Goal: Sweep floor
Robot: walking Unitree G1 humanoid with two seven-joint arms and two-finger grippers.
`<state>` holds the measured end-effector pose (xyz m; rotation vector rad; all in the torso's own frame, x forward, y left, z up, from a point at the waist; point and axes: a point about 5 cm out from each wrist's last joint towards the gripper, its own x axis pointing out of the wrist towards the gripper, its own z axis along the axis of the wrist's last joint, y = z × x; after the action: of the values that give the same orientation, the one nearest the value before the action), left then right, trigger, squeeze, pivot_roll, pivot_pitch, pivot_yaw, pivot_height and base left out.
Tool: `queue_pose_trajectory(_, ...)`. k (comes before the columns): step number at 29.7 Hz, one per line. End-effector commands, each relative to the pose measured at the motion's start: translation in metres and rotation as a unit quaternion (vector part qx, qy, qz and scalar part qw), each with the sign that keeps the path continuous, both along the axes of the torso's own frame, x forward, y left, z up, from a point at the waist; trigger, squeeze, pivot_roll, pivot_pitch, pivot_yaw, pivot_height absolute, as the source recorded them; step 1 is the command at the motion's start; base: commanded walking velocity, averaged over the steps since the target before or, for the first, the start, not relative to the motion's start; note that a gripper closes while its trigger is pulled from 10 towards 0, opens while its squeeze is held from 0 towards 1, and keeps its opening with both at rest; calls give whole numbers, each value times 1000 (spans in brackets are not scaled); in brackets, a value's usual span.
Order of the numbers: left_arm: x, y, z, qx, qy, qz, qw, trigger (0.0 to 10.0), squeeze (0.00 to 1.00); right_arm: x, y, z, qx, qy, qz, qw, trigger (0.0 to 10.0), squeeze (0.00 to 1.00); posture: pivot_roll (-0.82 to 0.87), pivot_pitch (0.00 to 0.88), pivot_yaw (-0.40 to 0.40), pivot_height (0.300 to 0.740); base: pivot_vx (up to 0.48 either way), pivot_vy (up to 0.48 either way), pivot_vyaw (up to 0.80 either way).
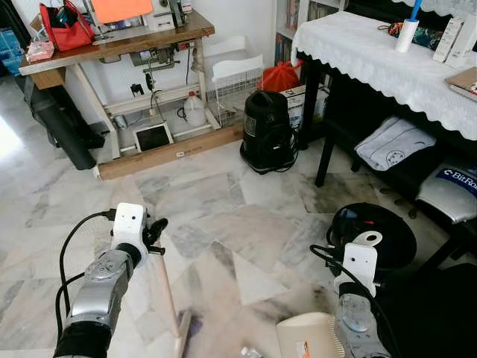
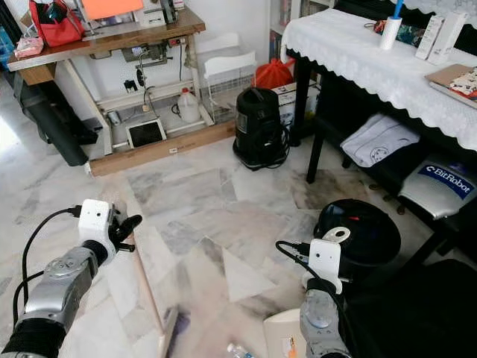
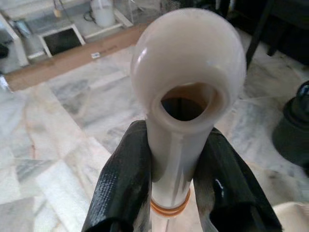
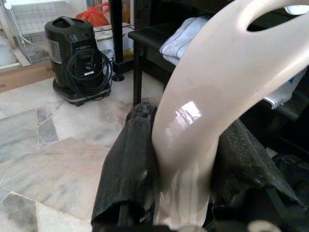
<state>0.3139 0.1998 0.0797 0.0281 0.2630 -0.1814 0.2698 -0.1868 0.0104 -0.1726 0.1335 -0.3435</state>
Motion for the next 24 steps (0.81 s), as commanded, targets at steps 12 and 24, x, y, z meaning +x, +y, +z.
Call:
queue_pose_trajectory(12,20,-3,4,-134,53,31,989,10000,0,-11,1,-15,31,40,-11,999,10000,0,-42,39,89,740,0,0,0)
queue_pose_trajectory(24,29,-13,9,-213,140,18,967,10000,0,-7,-3,-11,33,32,-17,999,10000,0,-49,40,86,740,0,0,0)
